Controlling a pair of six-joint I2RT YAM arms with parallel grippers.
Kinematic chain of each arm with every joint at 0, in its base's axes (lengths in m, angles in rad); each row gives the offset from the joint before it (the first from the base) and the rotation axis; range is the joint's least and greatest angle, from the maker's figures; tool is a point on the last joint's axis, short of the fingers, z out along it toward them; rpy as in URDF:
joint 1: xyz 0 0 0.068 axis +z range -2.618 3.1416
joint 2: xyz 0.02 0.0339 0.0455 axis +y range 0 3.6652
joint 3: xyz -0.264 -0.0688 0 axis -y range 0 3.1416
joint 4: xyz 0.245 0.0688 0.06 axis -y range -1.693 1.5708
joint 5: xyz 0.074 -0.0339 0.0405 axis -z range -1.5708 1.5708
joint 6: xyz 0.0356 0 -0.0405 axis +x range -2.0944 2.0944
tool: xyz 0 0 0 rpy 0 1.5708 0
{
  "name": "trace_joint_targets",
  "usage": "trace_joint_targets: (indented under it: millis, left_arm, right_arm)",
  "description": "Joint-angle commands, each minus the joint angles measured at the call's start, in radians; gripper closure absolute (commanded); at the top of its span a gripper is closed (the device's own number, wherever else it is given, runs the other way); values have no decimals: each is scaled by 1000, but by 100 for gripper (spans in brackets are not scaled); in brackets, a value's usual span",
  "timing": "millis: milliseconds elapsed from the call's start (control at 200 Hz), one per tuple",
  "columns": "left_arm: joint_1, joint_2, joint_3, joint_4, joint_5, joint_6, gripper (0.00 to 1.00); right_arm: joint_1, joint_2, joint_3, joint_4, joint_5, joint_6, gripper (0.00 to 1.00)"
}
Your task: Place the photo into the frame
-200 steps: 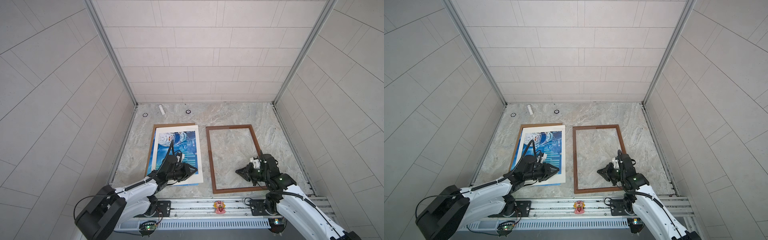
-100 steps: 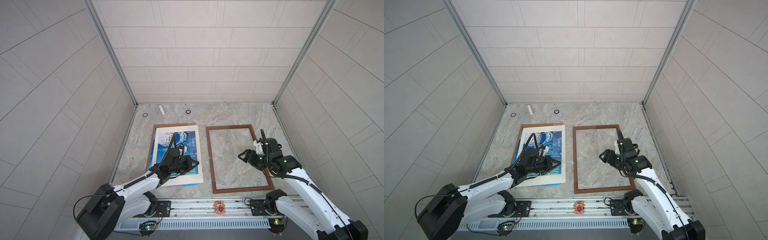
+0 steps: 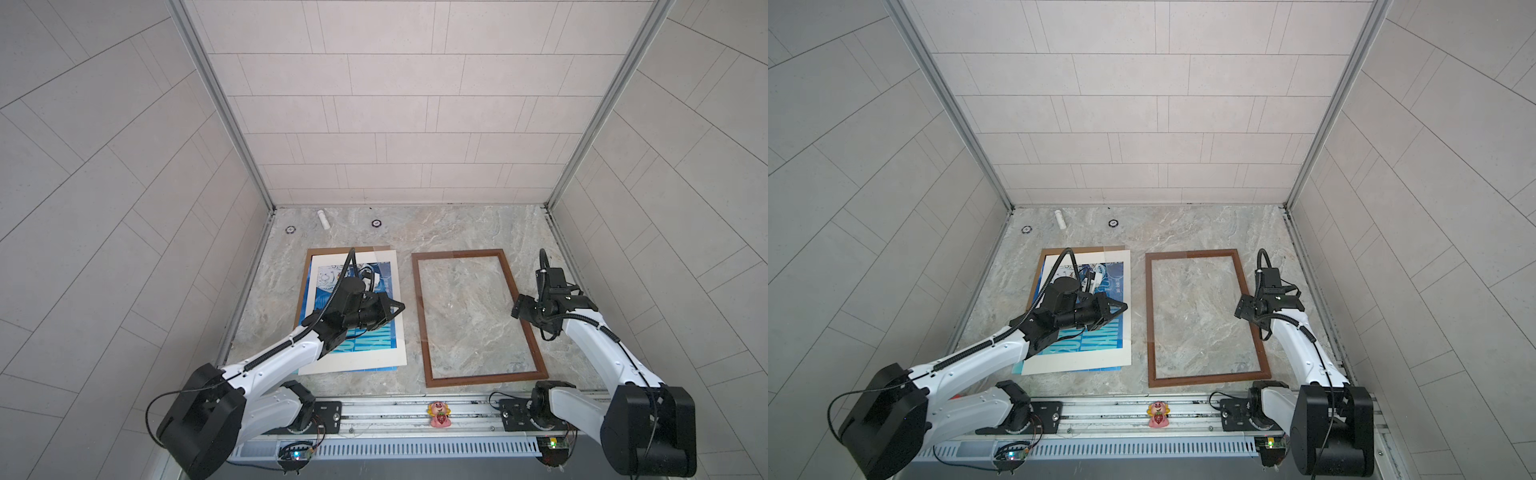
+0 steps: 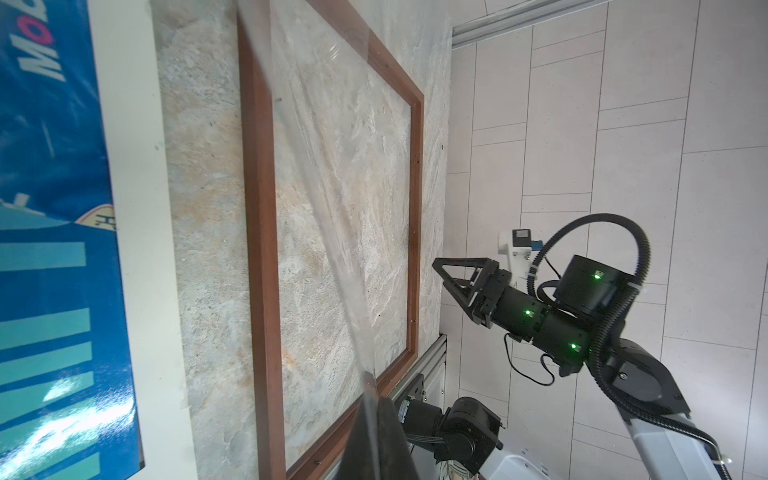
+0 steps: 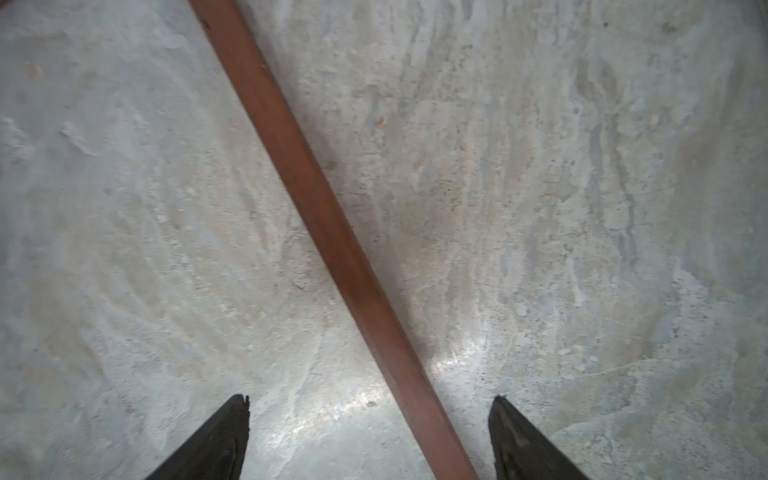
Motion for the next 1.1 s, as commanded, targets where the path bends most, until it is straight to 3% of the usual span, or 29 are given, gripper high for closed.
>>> trace_joint_targets:
  millis: [0, 330, 505, 680, 926, 1096]
  left_arm:
    - [12, 13, 27, -33, 24, 40, 100]
    - [41, 47, 147, -155, 127, 96, 100]
    - [55, 58, 171, -150, 174, 110, 100]
    - [58, 79, 232, -214, 194, 161, 100]
    - [58, 117, 293, -185, 205, 115, 100]
    - [58, 175, 424, -181, 183, 103, 100]
  right_arm:
    - [-10, 36, -3, 40, 4, -42, 14]
    - [-85, 250, 18, 66, -200, -76, 17]
    - [-90, 348, 13, 92, -400, -68, 25]
    - [-90, 278, -22, 84, -480, -47, 29]
    - [-90, 189, -49, 36, -543, -42, 31]
    - [-90, 83, -33, 8, -465, -35, 23]
